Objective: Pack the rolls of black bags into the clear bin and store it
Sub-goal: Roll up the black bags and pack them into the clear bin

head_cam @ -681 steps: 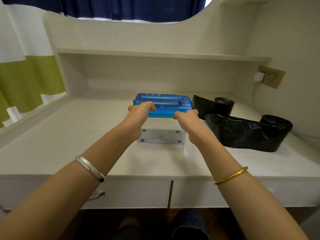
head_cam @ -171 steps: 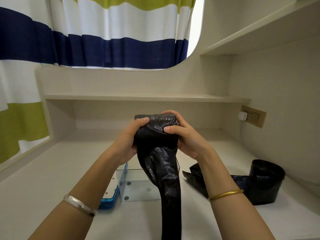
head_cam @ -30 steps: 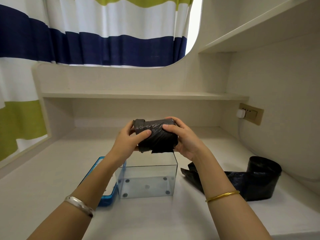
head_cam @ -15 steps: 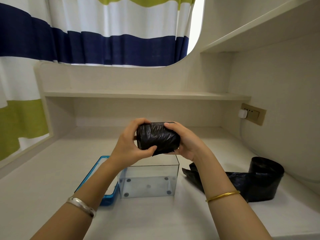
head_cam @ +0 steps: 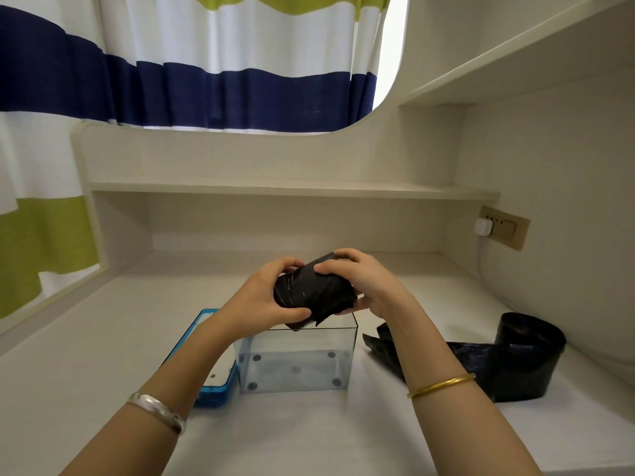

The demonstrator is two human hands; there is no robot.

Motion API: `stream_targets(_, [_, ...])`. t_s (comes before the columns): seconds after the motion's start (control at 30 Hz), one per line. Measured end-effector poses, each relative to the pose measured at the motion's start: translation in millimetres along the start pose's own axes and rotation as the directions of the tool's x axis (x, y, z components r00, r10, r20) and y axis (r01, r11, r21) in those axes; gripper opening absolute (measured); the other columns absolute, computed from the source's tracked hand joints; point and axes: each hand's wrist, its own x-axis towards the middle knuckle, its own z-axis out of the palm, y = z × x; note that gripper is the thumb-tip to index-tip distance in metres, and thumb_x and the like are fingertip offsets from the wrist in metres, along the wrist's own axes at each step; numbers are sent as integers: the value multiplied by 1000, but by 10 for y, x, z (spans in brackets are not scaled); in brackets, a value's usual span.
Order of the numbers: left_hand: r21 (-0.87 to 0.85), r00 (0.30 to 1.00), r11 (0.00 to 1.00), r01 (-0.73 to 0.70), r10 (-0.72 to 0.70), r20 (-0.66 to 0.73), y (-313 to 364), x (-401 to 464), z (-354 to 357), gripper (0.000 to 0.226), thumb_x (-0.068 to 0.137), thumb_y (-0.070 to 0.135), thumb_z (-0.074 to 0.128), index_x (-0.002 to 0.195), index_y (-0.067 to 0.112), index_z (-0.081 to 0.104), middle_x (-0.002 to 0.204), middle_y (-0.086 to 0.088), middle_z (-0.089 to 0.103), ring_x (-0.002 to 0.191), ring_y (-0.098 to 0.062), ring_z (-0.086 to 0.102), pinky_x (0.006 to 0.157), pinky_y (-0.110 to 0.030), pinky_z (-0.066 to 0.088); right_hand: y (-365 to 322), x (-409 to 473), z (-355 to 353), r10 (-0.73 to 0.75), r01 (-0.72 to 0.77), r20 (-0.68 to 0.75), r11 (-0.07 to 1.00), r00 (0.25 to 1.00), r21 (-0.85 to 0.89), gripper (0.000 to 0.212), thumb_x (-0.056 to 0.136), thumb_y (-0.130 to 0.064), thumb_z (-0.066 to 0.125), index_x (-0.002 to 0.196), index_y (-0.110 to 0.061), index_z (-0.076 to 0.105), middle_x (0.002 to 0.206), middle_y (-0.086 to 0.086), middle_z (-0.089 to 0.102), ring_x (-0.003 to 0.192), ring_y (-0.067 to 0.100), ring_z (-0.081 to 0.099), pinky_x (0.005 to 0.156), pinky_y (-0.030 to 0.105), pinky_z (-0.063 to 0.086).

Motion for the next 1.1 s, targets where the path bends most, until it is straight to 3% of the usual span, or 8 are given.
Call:
stream_targets(0.2, [89,962,976,200,-212,172,-15,8,29,57,78,26,71,128,25,44,122,1,53,97,-15,61,83,-28,55,-64,-18,110,21,-30,-32,947,999,-320,54,76,-23,74,124,-19,49,109,5,55,93,26,58,62,40,58])
stream_targets(0.37, [231,933,936,265,-310,182,-13,22,87,52,83,33,64,130,22,46,130,-1,52,100,-18,61,90,-34,51,-84,11,243,-1,-24,-39,763,999,-646,57,74,-30,74,124,-17,51,105,5,52,92,26,54,74,44,59])
stream_targets(0.47, [247,924,928,279,-329,195,-4,28,93,51,83,34,63,130,20,47,130,-1,54,103,-19,59,93,-36,50,-53,51,344,-28,-22,-53,655,998,-755,58,69,-35,75,121,-16,55,116,9,53,99,26,54,71,40,56])
stream_targets(0.6, [259,917,924,280,-337,211,5,18,86,51,84,35,62,130,19,48,130,-2,55,106,-19,57,96,-36,48,-25,92,421,-7,-23,-32,550,999,-835,52,67,-31,74,113,-16,58,116,12,55,100,29,57,64,35,50])
stream_targets(0.83, [254,909,926,280,-341,239,25,19,83,49,84,31,62,130,17,49,130,-2,56,101,-14,54,95,-31,47,-37,148,455,78,-19,23,495,997,-868,47,72,-25,72,116,-14,59,110,8,62,96,26,61,66,33,52])
stream_targets(1.0, [153,924,939,308,-333,187,8,14,47,46,88,15,49,133,18,43,124,-5,58,99,-15,56,91,-31,47,30,215,531,139,1,60,388,989,-922,60,71,-31,76,125,-15,53,117,8,58,104,26,58,81,35,53])
stream_targets(1.1, [190,923,933,304,-338,185,8,12,39,46,88,12,46,134,19,41,125,-5,57,101,-16,54,91,-30,45,102,253,569,184,-16,53,356,981,-934,69,70,-33,77,130,-15,49,125,10,53,112,29,53,83,37,50])
